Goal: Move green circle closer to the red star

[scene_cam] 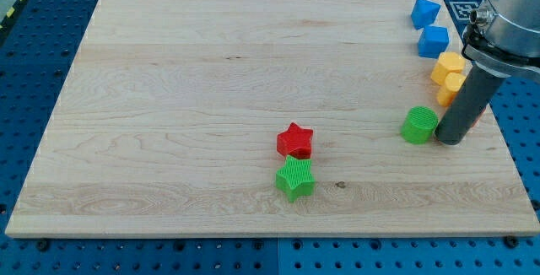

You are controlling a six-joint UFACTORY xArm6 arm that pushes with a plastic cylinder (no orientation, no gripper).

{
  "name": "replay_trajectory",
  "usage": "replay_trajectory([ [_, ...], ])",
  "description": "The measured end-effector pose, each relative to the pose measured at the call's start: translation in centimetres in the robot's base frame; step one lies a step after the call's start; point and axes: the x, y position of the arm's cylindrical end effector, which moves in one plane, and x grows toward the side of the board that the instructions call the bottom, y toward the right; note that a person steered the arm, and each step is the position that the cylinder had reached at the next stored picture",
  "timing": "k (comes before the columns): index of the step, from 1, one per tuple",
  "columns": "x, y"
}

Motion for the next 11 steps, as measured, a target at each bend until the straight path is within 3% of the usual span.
replay_trajectory([
  [2, -0.9, -3.4],
  [6, -5.7, -4.2],
  [10, -5.5, -7.4],
  [11, -4.8, -5.2],
])
